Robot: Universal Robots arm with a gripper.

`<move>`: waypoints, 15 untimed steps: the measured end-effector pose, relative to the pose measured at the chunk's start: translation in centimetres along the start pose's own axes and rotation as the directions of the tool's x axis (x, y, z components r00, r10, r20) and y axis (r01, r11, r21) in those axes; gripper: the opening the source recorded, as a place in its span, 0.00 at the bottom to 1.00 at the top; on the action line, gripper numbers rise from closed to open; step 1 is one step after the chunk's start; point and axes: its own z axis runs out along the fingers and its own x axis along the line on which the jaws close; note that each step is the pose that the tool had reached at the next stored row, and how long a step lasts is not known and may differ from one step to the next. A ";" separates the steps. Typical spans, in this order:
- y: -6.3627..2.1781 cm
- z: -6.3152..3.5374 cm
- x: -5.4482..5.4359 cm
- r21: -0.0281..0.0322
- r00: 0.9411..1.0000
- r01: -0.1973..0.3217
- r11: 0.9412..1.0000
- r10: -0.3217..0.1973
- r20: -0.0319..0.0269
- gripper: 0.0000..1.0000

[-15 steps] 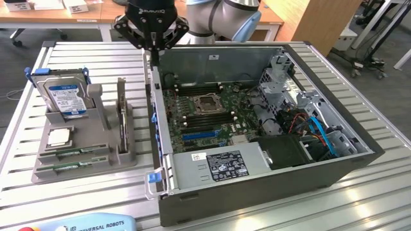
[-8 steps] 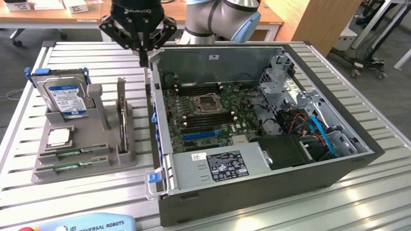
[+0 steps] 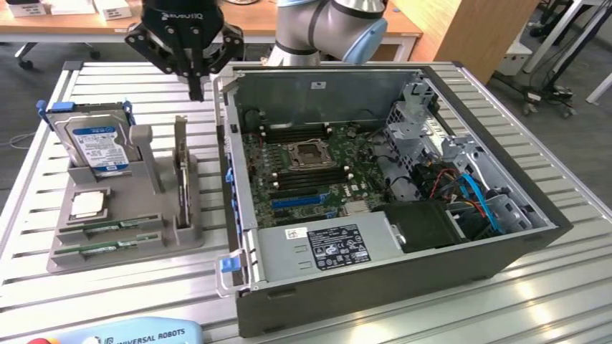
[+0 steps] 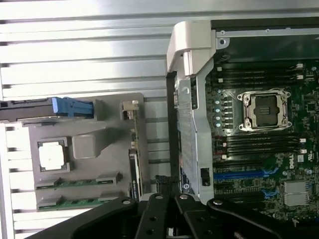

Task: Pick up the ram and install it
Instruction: 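Reach for the ram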

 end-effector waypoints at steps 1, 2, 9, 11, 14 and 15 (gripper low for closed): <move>-0.03 0.00 0.3 0.000 1.000 0.000 1.000 0.000 0.000 0.10; -0.05 0.00 0.7 0.000 1.000 0.000 1.000 0.000 0.000 0.10; -0.24 -0.02 3.1 0.000 1.000 0.000 1.000 0.000 0.000 0.10; -0.29 -0.02 3.7 0.000 1.000 0.000 1.000 0.000 0.000 0.10; -0.37 -0.03 4.7 0.000 1.000 0.000 1.000 0.000 0.000 0.10; -0.40 -0.03 5.1 0.000 1.000 0.000 1.000 0.000 0.000 0.10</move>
